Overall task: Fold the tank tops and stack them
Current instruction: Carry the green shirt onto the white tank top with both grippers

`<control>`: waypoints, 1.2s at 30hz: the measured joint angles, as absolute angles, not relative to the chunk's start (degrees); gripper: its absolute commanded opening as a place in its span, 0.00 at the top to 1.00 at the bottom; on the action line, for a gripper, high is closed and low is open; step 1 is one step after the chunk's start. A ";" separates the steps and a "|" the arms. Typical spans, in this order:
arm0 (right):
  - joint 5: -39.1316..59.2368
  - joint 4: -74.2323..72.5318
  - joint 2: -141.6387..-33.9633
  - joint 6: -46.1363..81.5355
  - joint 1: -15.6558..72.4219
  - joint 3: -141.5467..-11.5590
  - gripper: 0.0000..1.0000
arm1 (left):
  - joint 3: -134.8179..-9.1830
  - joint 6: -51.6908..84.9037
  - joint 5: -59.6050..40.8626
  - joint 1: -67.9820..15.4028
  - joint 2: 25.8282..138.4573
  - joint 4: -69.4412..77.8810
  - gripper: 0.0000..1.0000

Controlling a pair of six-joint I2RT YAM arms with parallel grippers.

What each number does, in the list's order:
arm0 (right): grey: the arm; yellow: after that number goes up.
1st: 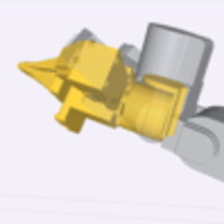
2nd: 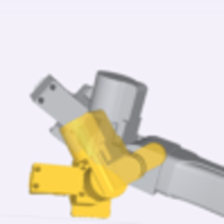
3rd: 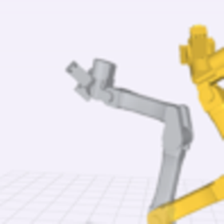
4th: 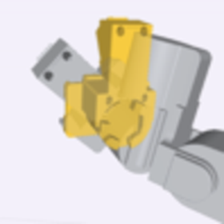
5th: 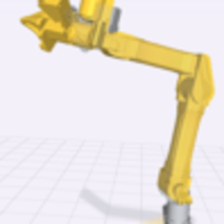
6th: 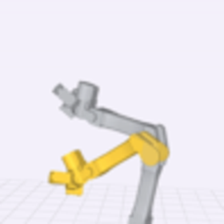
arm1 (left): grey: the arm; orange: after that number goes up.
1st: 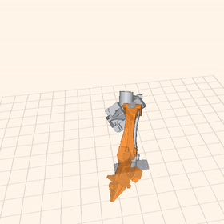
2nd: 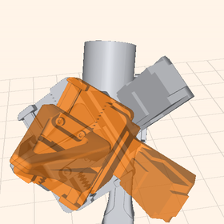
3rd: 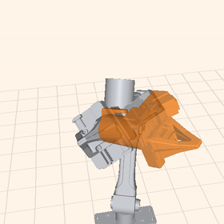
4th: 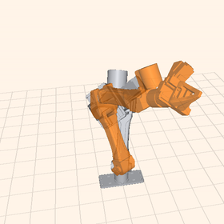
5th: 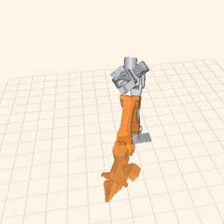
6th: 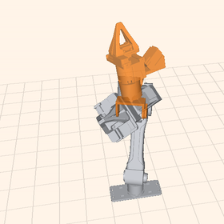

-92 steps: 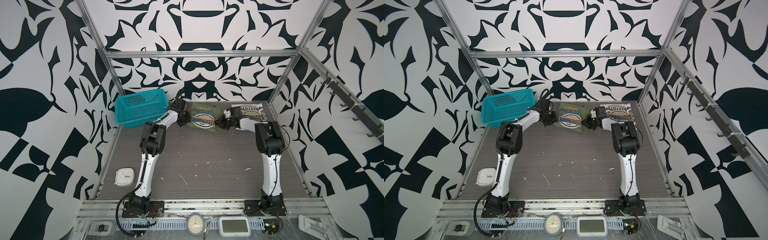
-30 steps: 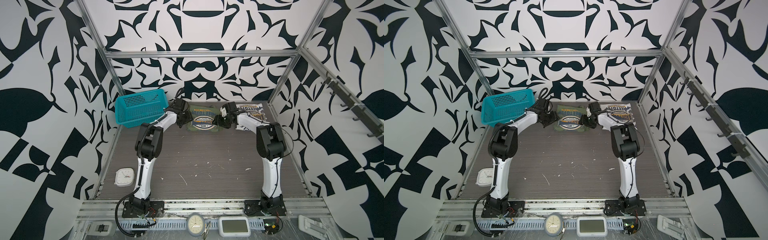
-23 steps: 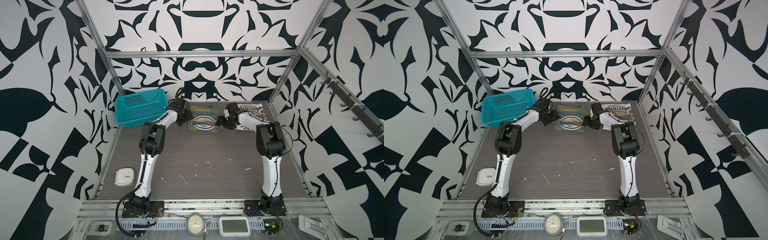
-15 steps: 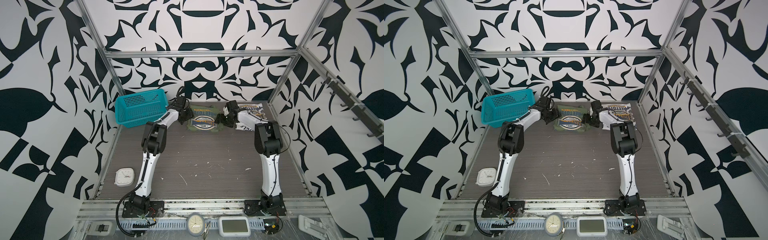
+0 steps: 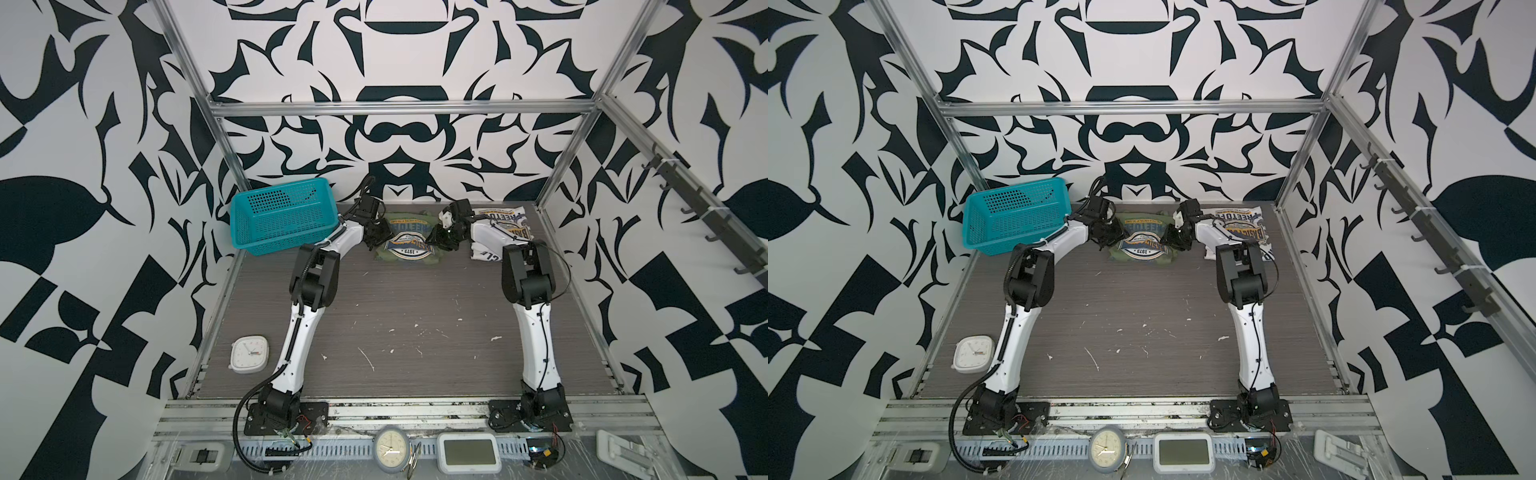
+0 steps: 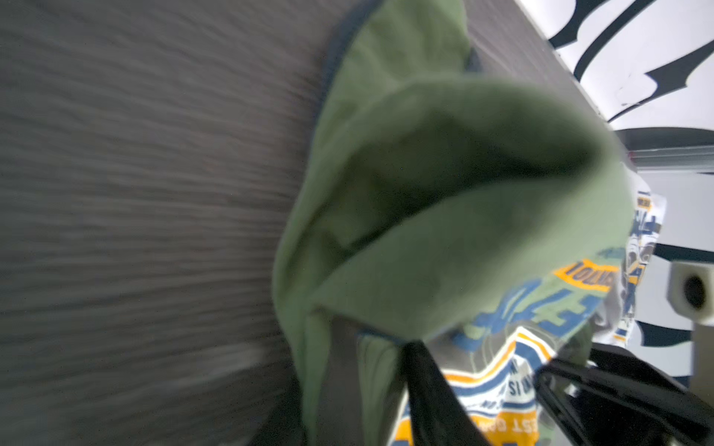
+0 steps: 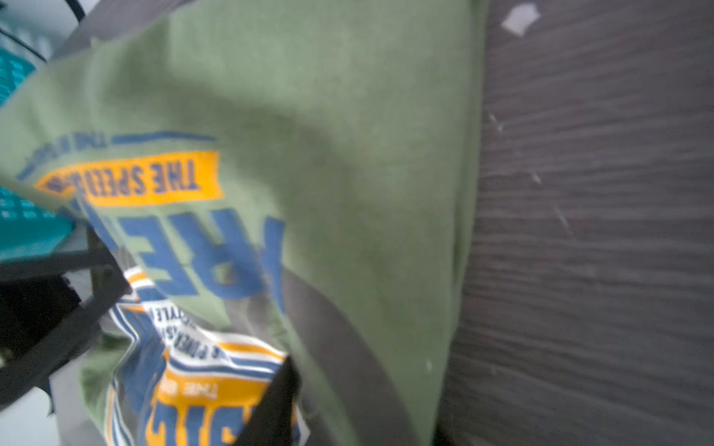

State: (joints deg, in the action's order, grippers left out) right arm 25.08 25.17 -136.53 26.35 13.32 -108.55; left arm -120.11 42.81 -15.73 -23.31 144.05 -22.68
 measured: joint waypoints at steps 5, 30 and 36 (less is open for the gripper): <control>25.93 26.63 -136.59 26.81 12.16 -109.51 0.96 | -120.42 45.21 -17.69 -24.99 144.62 -21.65 0.90; 17.93 36.03 -116.62 19.46 -7.25 -113.30 1.00 | -154.47 57.43 -18.79 -38.09 153.93 -4.14 1.00; 13.56 37.47 -116.62 15.05 -10.22 -112.81 1.00 | -158.98 57.36 -13.17 -42.96 164.09 1.45 0.82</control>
